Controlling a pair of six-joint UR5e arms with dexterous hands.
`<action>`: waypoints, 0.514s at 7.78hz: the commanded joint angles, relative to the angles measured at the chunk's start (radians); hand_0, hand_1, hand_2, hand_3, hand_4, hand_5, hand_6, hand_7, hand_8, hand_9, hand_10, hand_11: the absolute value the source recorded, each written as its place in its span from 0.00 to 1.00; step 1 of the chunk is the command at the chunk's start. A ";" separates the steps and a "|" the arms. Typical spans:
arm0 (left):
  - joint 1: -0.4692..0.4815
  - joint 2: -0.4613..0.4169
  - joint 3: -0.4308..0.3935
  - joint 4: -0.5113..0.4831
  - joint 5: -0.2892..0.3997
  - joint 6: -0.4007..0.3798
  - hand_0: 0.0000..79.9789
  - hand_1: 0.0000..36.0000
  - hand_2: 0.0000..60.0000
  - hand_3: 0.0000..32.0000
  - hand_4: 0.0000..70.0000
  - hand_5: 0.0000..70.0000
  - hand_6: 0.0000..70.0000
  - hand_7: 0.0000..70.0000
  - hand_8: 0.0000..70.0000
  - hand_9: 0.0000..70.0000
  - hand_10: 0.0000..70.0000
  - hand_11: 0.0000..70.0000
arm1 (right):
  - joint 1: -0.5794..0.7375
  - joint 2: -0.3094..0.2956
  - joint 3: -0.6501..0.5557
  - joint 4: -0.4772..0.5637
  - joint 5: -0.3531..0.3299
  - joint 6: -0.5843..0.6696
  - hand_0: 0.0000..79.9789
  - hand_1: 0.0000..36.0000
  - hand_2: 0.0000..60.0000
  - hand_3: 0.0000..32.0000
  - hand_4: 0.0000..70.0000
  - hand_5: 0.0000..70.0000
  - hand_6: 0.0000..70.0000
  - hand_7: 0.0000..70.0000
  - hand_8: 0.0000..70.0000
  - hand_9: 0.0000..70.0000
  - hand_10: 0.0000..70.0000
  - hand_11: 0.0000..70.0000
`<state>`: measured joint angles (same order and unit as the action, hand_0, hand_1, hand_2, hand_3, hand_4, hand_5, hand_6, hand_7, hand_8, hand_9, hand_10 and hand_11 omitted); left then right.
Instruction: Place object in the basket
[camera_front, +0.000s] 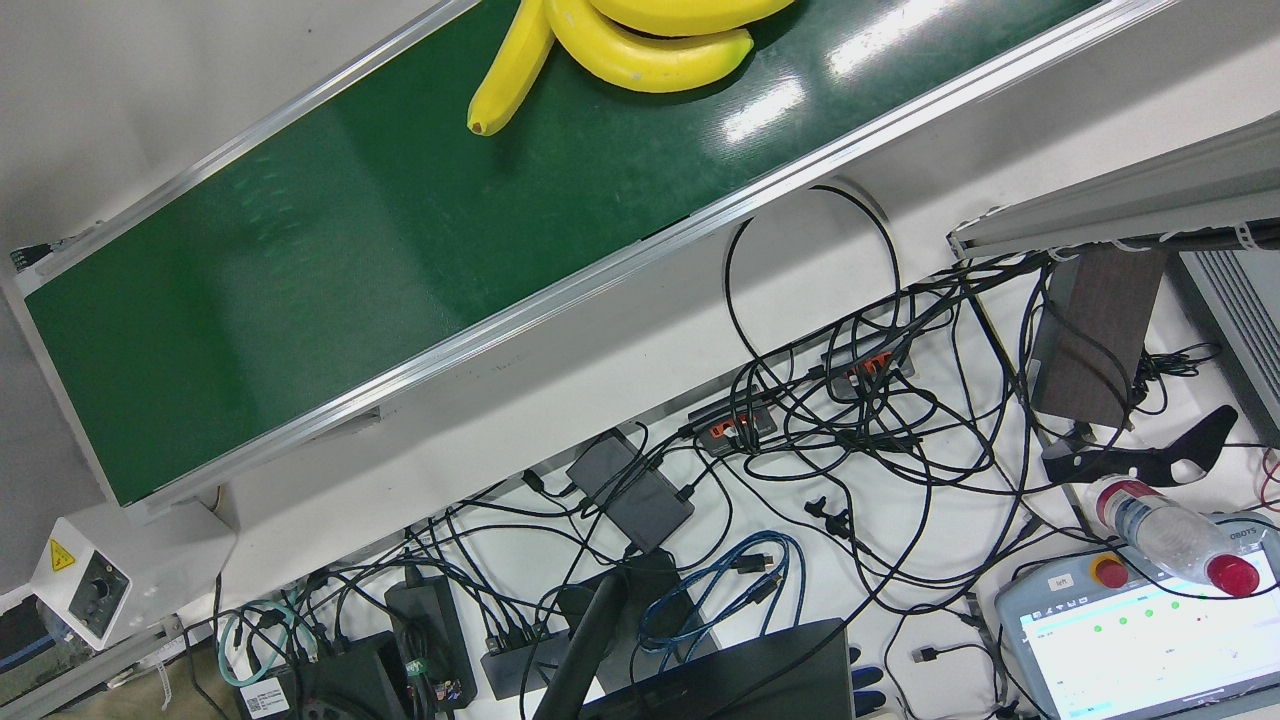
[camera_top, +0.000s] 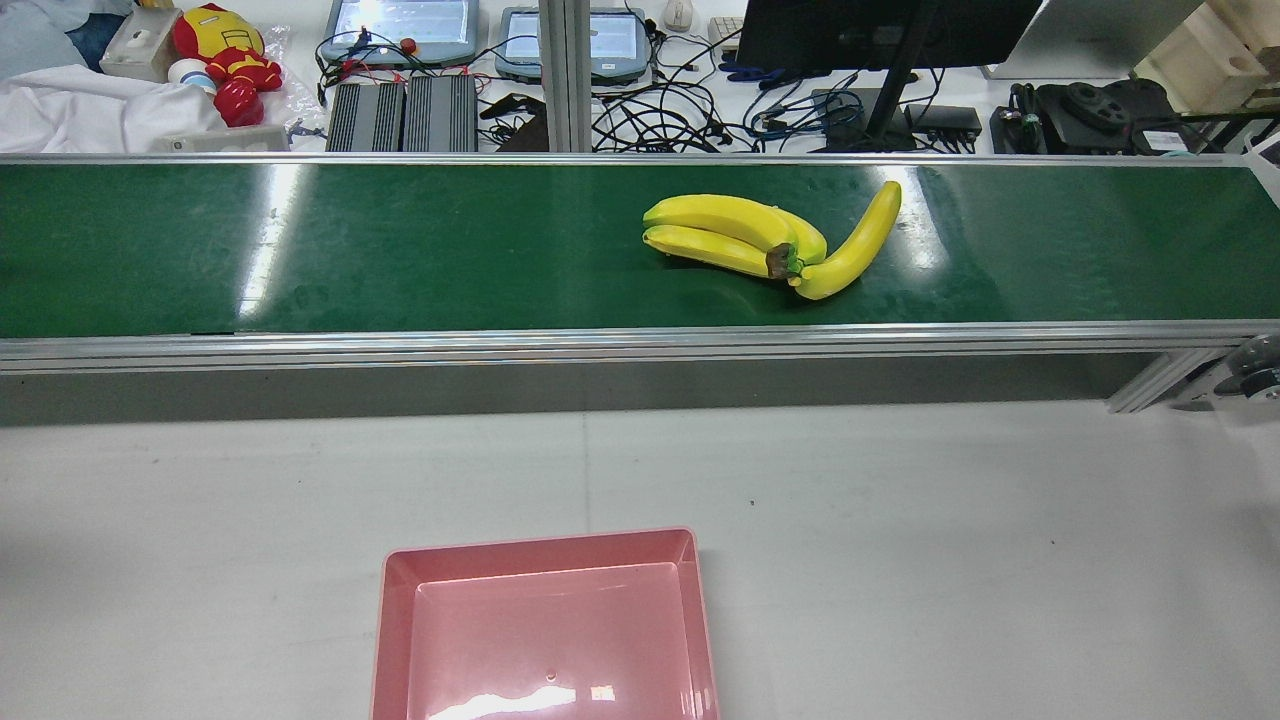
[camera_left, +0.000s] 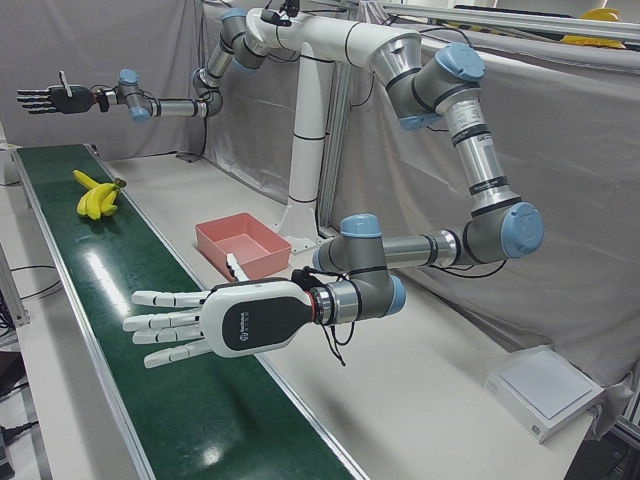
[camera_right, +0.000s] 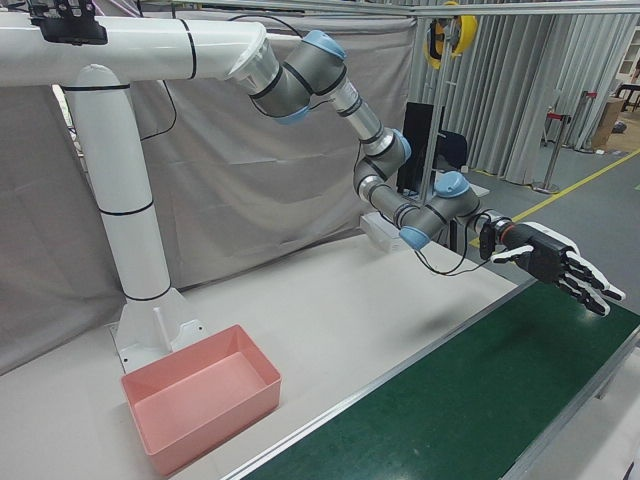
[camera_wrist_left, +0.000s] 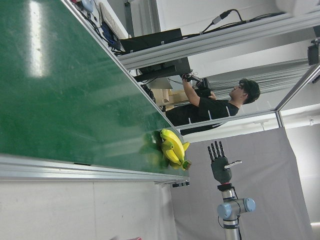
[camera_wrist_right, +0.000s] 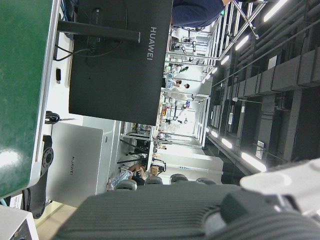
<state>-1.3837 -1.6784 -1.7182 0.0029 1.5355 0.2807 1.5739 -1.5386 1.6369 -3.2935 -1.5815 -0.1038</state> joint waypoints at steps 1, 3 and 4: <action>0.003 -0.003 -0.017 0.014 0.000 -0.002 0.75 0.38 0.00 0.14 0.18 0.18 0.02 0.09 0.15 0.13 0.03 0.07 | 0.000 0.000 -0.002 0.000 0.000 0.001 0.00 0.00 0.00 0.00 0.00 0.00 0.00 0.00 0.00 0.00 0.00 0.00; 0.003 -0.003 -0.017 0.014 0.000 -0.003 0.75 0.38 0.00 0.12 0.18 0.18 0.02 0.10 0.15 0.13 0.03 0.07 | 0.000 0.000 -0.002 0.000 0.000 -0.001 0.00 0.00 0.00 0.00 0.00 0.00 0.00 0.00 0.00 0.00 0.00 0.00; 0.002 -0.003 -0.018 0.015 0.000 -0.003 0.75 0.38 0.00 0.12 0.18 0.18 0.02 0.09 0.15 0.13 0.03 0.07 | 0.000 0.000 0.000 0.000 0.000 0.001 0.00 0.00 0.00 0.00 0.00 0.00 0.00 0.00 0.00 0.00 0.00 0.00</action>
<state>-1.3814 -1.6809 -1.7348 0.0162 1.5355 0.2788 1.5738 -1.5386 1.6353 -3.2935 -1.5815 -0.1040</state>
